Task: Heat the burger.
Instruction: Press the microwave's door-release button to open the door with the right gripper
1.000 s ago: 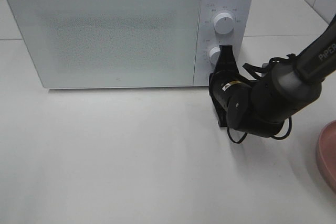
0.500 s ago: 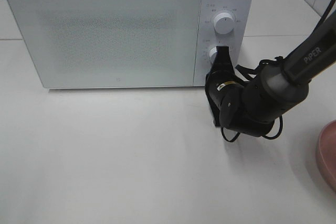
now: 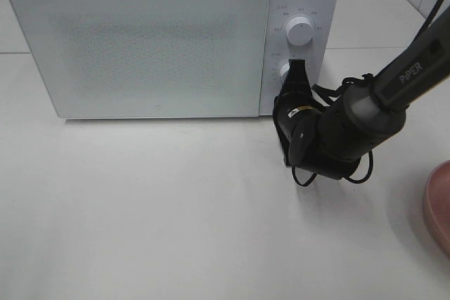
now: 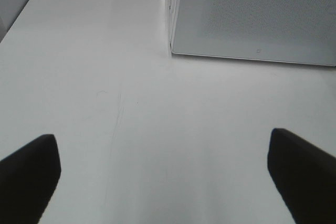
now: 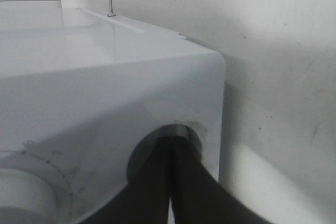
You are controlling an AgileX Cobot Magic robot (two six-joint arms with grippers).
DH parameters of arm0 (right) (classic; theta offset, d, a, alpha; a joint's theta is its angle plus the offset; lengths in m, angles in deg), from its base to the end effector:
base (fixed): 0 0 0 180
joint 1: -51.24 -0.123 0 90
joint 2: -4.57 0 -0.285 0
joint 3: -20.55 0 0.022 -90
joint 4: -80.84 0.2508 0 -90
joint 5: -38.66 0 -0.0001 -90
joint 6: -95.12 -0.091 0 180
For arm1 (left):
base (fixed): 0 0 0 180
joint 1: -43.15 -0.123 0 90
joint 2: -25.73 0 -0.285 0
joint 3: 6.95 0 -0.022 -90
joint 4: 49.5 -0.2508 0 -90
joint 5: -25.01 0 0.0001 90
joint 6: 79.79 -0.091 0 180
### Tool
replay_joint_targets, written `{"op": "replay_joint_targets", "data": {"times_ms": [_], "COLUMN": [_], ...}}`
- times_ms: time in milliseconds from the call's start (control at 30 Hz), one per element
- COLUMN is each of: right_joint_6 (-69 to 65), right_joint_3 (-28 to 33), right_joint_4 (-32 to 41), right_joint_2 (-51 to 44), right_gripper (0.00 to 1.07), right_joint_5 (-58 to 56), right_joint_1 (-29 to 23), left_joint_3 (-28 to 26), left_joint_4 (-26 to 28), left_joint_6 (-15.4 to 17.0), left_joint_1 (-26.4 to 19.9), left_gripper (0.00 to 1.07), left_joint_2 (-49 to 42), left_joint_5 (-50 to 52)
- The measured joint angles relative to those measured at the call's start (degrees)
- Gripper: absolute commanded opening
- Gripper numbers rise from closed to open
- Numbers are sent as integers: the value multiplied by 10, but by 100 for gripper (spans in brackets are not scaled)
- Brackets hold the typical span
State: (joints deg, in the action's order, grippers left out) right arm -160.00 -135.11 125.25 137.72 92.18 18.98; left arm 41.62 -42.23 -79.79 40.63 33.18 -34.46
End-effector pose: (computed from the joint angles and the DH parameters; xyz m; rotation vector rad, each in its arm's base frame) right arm 0.3489 0.1597 0.0776 1.5183 1.3690 1.0022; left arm -0.0047 -0.0101 0.2796 -0.0397 2.0111 -0.1231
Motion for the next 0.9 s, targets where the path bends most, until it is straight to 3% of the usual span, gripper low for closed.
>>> {"op": "replay_joint_targets", "data": {"times_ms": [233, 900], "right_joint_6": [22, 17], "right_joint_3": [-22, -20], "right_joint_4": [45, 47], "right_joint_2": [14, 10], "right_gripper": [0, 0], "right_joint_5": [16, 9], "right_joint_1": [-11, -11], "left_joint_3": [0, 0], "left_joint_4": [0, 0], "left_joint_6": [0, 0], "left_joint_1": [0, 0], "left_gripper": [100, 100], "left_joint_2": [0, 0], "left_joint_5": [0, 0]}}
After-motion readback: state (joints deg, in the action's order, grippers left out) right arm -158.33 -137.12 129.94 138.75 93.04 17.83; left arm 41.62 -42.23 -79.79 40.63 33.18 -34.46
